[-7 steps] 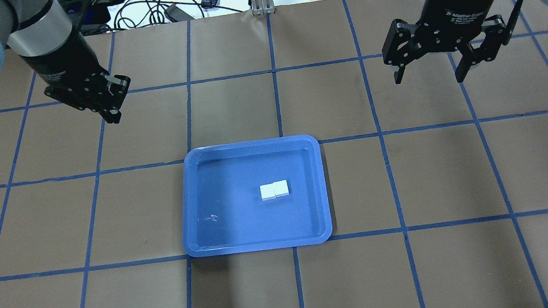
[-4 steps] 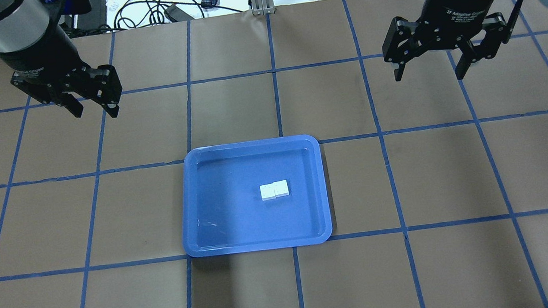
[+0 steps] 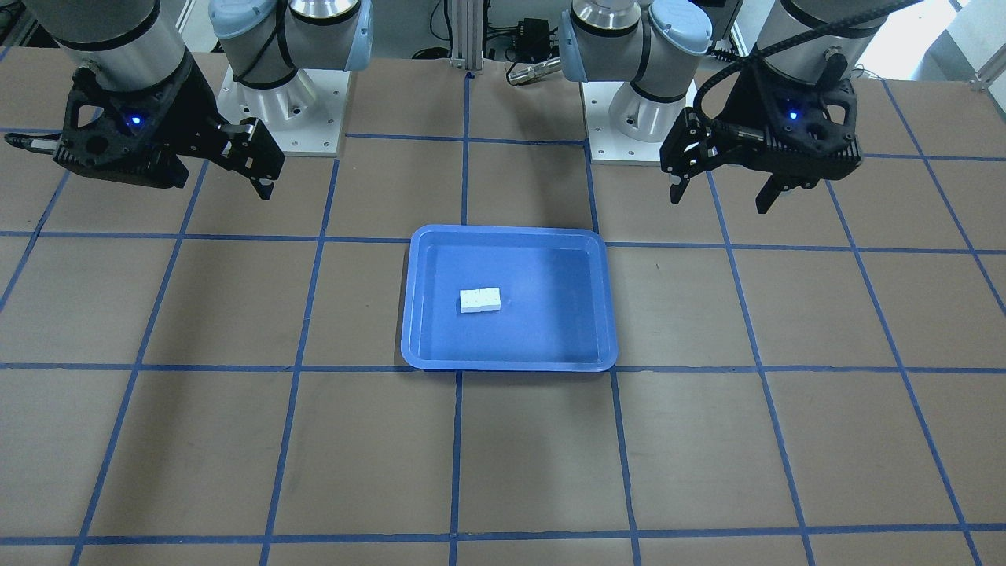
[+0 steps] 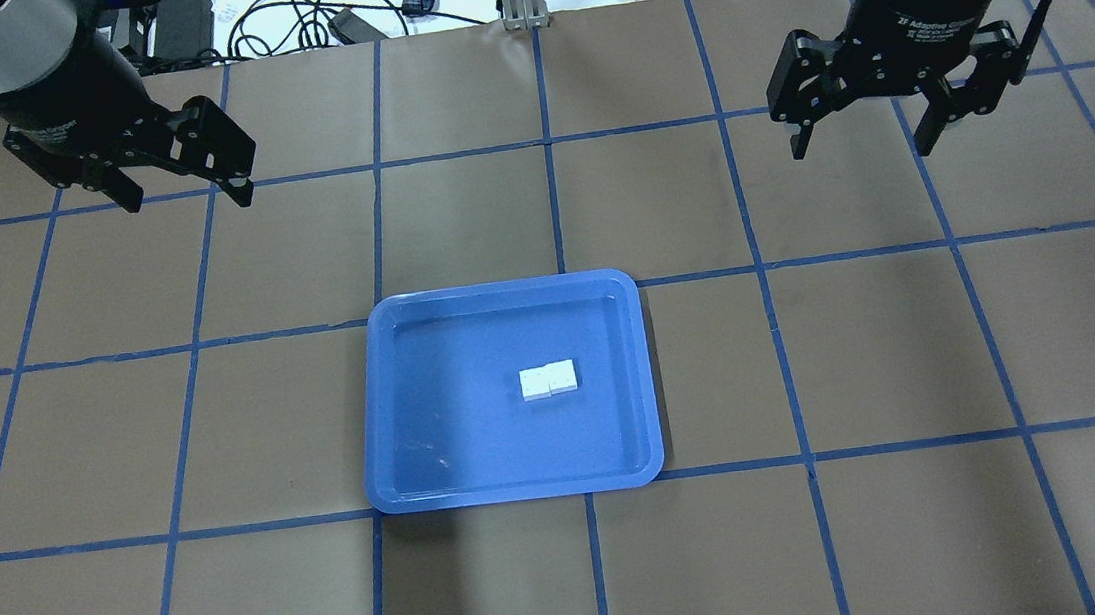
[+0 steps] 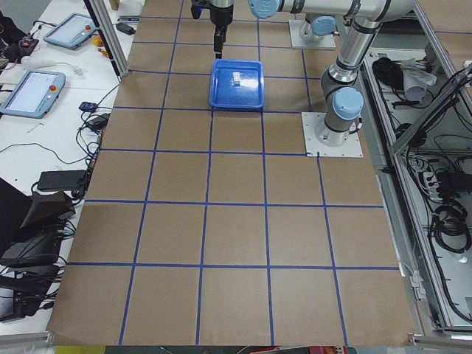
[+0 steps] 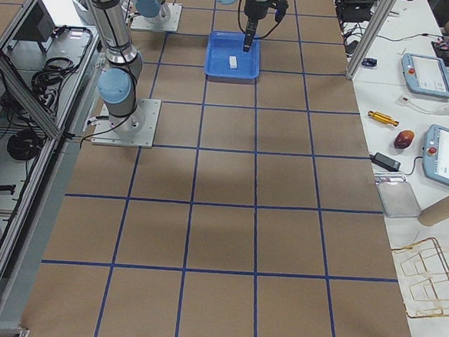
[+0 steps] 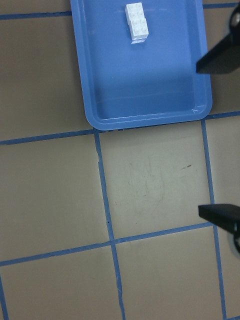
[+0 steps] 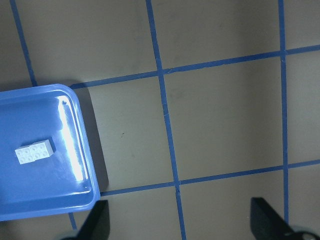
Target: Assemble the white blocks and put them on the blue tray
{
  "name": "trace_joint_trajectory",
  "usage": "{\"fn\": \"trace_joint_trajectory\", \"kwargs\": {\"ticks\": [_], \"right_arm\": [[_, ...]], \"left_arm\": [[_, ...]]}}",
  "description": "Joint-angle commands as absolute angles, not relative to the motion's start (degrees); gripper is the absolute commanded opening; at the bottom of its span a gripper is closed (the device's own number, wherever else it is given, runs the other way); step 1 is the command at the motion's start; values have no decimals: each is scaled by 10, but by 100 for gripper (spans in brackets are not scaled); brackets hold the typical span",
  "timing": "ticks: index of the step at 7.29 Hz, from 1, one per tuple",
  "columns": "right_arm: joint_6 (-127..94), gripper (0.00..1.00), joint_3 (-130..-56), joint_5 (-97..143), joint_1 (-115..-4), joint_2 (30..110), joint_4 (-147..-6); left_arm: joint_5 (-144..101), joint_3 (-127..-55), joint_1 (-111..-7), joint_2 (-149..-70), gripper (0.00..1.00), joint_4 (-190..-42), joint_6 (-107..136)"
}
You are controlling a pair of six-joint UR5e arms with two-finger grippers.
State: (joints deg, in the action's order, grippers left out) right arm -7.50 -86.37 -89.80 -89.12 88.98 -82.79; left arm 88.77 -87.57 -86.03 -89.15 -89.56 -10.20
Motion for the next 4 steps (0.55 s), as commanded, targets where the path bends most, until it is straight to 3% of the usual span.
{"fn": "trace_joint_trajectory", "kwargs": {"ticks": [1, 4], "right_arm": [[-76, 100, -864, -898, -891, 890, -828], [-76, 100, -862, -898, -891, 891, -828]], "left_arm": [[882, -874, -856, -889, 100, -882, -99], [884, -874, -856, -889, 100, -882, -98]]}}
